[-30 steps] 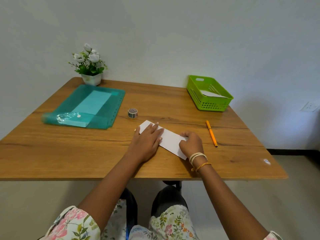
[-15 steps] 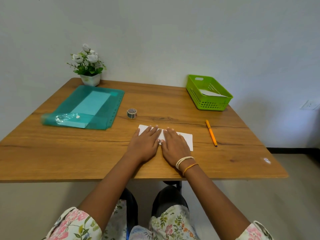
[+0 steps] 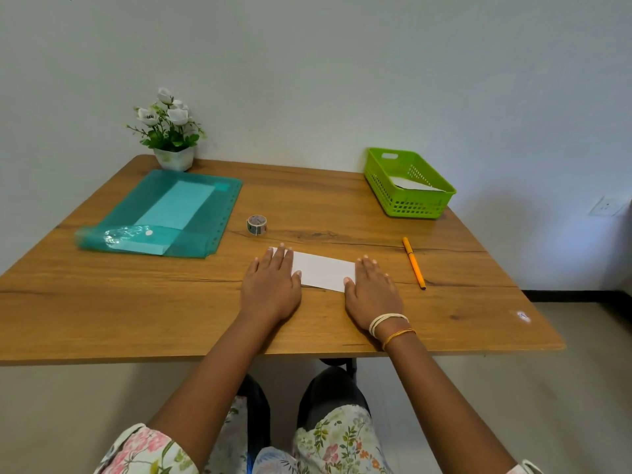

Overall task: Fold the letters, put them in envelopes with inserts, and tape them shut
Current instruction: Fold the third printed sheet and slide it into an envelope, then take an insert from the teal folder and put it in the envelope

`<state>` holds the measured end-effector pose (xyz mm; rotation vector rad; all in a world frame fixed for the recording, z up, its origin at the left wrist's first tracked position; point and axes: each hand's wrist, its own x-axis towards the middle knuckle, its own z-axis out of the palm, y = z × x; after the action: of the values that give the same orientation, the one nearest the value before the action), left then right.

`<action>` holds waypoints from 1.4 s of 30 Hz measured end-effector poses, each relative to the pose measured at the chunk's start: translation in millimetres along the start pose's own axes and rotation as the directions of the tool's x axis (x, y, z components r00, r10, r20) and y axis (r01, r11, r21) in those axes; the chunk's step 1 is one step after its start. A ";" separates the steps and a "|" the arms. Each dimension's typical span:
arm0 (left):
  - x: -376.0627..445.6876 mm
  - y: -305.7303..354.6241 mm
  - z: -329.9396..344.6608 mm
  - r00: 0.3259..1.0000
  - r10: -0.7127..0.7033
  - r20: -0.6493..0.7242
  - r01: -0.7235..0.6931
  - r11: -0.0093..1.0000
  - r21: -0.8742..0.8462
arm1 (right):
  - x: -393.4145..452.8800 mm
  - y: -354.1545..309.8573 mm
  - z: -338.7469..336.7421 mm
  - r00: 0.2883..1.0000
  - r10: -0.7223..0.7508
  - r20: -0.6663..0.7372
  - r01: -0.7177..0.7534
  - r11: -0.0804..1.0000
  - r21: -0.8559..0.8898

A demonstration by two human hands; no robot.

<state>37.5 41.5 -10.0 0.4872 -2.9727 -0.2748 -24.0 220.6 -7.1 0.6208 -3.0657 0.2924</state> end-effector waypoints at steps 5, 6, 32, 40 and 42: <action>-0.2 -1.2 0.4 1.000 0.013 -0.002 -0.013 1.000 -0.003 | 0.0 -21.4 -1.2 0.998 -0.065 -0.024 0.065 0.998 0.000; -0.4 -1.4 0.6 1.000 0.014 -0.006 -0.014 1.000 -0.006 | -0.9 -27.0 -0.3 0.992 -0.126 -0.011 0.126 0.992 0.018; -14.8 -91.3 -38.9 0.983 -0.013 -0.185 -0.057 0.927 -0.371 | 31.6 -136.4 14.4 0.924 -0.307 -0.227 0.374 0.851 0.369; -21.1 -102.8 -44.7 0.895 -0.266 -0.358 0.015 0.820 -0.572 | 80.4 -216.8 7.9 0.953 -0.303 -0.018 0.243 0.725 0.644; -21.4 -104.5 -42.7 0.849 -0.338 -0.405 0.063 0.828 -0.557 | 96.2 -228.5 7.6 0.955 -0.286 0.084 0.169 0.754 0.635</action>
<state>95.7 -55.7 9.3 0.6834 -2.2123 -0.8268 -24.3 -24.6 30.4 1.0765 -2.9547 1.3494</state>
